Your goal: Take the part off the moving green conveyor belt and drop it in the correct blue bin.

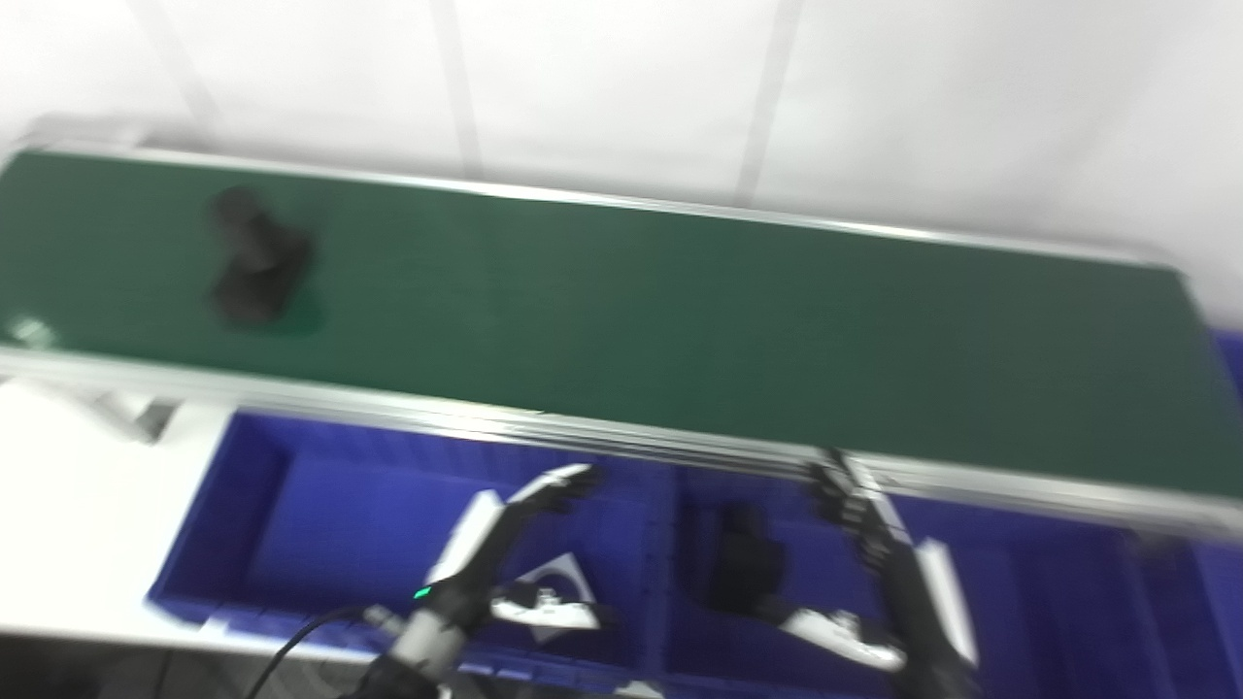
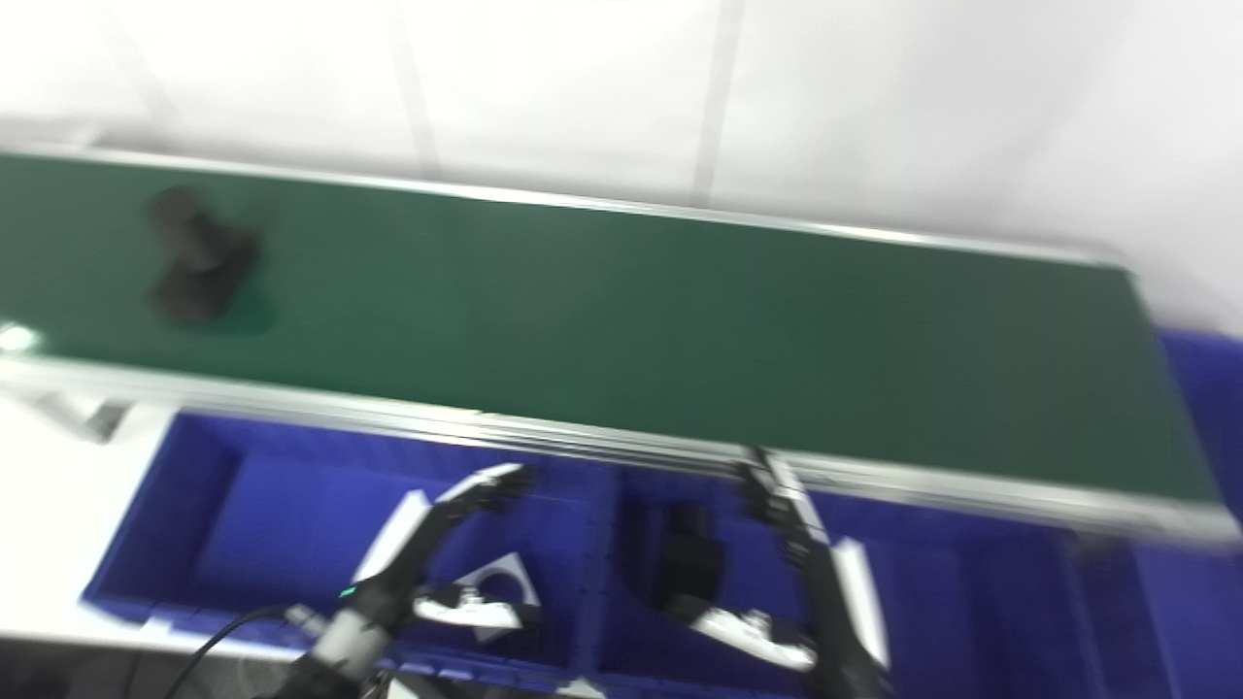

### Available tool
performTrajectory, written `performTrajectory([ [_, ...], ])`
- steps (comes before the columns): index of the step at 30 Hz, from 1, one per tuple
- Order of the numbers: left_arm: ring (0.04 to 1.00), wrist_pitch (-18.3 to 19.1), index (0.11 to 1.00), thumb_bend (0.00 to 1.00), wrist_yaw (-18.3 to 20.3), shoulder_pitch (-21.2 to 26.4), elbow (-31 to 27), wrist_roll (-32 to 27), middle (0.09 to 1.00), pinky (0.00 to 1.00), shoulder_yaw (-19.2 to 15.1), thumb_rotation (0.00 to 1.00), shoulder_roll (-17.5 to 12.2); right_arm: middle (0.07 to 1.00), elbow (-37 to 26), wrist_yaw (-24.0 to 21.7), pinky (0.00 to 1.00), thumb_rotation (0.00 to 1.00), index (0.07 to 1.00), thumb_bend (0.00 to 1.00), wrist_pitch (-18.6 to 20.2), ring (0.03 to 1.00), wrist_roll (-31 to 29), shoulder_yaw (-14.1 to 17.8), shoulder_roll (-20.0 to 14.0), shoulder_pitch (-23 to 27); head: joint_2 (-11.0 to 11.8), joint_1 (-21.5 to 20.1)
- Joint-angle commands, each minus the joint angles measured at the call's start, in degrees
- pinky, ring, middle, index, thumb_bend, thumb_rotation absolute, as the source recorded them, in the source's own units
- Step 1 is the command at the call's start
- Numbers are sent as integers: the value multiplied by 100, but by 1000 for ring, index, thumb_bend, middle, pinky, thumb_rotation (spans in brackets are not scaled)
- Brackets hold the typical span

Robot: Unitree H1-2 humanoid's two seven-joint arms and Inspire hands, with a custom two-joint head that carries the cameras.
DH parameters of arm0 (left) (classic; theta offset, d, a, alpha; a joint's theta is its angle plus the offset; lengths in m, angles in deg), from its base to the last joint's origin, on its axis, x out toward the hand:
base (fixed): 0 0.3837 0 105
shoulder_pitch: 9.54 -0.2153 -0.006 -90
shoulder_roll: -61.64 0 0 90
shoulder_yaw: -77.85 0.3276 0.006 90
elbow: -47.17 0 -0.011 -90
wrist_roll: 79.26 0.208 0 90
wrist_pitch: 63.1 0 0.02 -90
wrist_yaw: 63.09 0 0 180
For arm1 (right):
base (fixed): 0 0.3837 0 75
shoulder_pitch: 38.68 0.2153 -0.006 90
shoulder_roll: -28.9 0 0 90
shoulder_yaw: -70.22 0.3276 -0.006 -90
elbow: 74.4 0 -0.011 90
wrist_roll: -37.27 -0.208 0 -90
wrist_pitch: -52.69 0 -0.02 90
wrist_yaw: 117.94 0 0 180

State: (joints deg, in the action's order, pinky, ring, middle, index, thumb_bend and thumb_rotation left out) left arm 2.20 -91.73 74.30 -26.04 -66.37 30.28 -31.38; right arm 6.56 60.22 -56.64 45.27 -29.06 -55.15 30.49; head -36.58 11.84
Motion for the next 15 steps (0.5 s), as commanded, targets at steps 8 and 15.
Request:
performTrajectory([
  [8,801,-223,807,911,-1002,397,371,356,817,773,561,340,277,856,-651,-237,856,408,941,875,-86,854,-415,315,-244,527,257,637],
  [15,796,-223,807,892,-1548,597,600,510,816,757,947,310,349,862,-592,-356,857,433,952,866,-116,857,-399,434,-330,752,311,708],
])
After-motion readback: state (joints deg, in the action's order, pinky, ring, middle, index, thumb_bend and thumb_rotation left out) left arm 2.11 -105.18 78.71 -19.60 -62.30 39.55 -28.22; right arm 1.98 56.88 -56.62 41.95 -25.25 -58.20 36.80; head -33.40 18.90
